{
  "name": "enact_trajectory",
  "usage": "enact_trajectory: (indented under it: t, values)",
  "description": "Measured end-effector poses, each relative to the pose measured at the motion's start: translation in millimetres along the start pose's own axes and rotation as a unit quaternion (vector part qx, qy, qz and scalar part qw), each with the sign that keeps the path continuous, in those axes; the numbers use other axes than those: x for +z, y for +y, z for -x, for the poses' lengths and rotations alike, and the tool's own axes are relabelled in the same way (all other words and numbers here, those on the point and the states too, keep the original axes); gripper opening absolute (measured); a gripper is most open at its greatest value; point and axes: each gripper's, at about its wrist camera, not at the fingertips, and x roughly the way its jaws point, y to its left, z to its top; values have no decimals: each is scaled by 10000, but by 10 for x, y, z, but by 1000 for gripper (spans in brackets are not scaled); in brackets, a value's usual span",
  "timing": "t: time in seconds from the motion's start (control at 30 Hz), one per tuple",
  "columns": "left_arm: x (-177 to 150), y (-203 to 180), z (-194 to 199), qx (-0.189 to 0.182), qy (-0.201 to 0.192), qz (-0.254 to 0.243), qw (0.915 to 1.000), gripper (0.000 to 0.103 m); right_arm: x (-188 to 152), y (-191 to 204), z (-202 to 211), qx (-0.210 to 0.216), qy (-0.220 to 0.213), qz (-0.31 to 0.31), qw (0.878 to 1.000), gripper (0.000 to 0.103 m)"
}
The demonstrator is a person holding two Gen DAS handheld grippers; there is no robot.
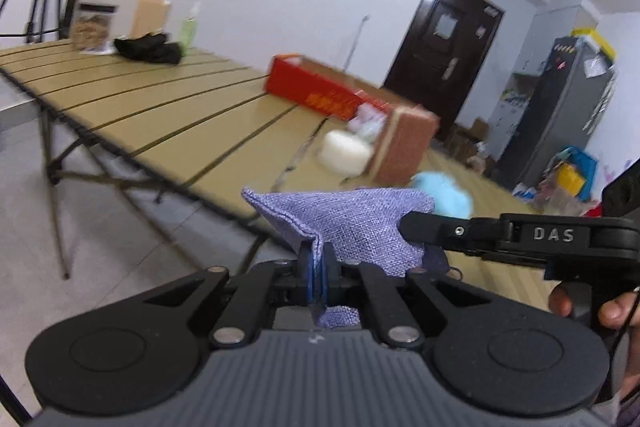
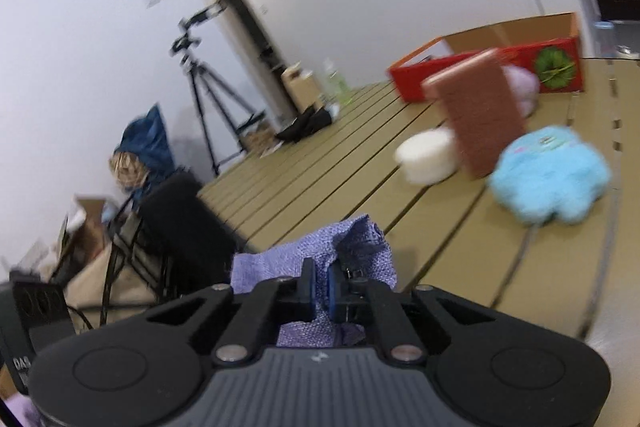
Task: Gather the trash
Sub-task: 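Carry the purple cloth bag down over the bin and open both grippers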
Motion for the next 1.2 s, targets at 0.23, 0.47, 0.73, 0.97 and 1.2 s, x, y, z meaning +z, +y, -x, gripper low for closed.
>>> enact_trajectory:
  t: [0.23, 0.47, 0.73, 0.97, 1.2]
  values:
    - [-355, 429, 38, 596, 670, -60, 9960, 5, -440, 670, -449, -185, 673, 1358, 9883, 5]
    - [-535, 679, -303, 1392, 1625, -60, 9768, 29, -849, 1016, -924, -907, 944, 2657, 9551, 5]
    - [-590, 873, -529, 1967, 1942, 11, 9610, 42, -1054, 380, -1619, -1220, 1883, 1628, 9608, 17]
    - [-619, 973, -597, 2174, 2135, -3, 9525, 50, -1191, 70, -1823, -1394, 2490, 1169, 9513, 19]
    - [-603, 923, -646, 2149, 2131, -89, 9531, 54, -1163, 152, -1816, -1344, 2672, 1373, 9443, 22]
